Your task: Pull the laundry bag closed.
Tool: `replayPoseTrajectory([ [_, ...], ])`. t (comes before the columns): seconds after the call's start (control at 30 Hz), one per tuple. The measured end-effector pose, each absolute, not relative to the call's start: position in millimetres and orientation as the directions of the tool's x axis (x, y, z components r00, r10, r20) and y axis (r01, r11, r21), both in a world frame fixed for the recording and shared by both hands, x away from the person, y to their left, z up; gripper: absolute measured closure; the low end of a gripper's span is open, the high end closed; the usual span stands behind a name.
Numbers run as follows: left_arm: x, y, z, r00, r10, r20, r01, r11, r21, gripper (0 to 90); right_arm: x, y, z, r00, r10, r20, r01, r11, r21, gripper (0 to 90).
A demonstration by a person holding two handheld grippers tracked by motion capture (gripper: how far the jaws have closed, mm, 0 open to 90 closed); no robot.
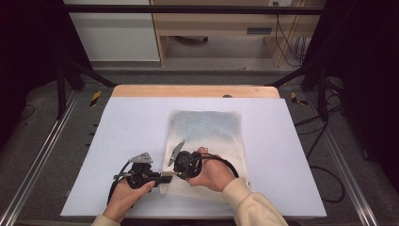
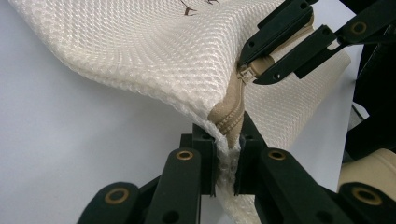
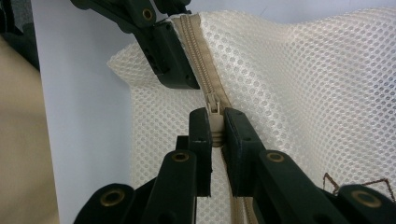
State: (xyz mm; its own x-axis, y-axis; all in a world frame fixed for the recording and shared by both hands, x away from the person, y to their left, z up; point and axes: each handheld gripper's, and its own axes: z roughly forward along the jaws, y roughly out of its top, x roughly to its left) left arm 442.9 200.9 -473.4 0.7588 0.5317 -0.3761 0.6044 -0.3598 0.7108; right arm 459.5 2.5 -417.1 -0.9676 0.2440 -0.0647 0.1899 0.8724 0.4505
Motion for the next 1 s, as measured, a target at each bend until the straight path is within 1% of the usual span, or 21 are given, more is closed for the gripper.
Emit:
replayPoseTrajectory([
  [0.03,443,201,-473,0.760,0.531,-0.375,0.604,-0.362,0.710,82.0,458,2,-417,-0.965,0.256,-0.058,0.203,0.867,0.454,82.2],
  [0.27,441,198,-473,0.767,0.529,-0.365,0.596,-0.374,0.711,82.0,457,-3,-420,-0.965,0.257,-0.060,0.202,0.866,0.457,82.2],
  [0.3,440,197,-473,0.767,0.529,-0.363,0.595,-0.373,0.712,82.0,457,-3,-420,-0.962,0.268,-0.053,0.215,0.864,0.456,82.2],
  [0.63,439,196,-473,0.770,0.523,-0.365,0.591,-0.369,0.717,82.0,455,-7,-418,-0.964,0.258,-0.065,0.200,0.862,0.466,82.2],
  [0.73,437,193,-472,0.777,0.523,-0.352,0.582,-0.382,0.718,82.0,454,-9,-419,-0.964,0.258,-0.065,0.201,0.864,0.462,82.2],
  [1.0,437,194,-471,0.778,0.519,-0.353,0.580,-0.377,0.723,82.0,454,-16,-418,-0.959,0.276,-0.063,0.215,0.856,0.470,82.2],
])
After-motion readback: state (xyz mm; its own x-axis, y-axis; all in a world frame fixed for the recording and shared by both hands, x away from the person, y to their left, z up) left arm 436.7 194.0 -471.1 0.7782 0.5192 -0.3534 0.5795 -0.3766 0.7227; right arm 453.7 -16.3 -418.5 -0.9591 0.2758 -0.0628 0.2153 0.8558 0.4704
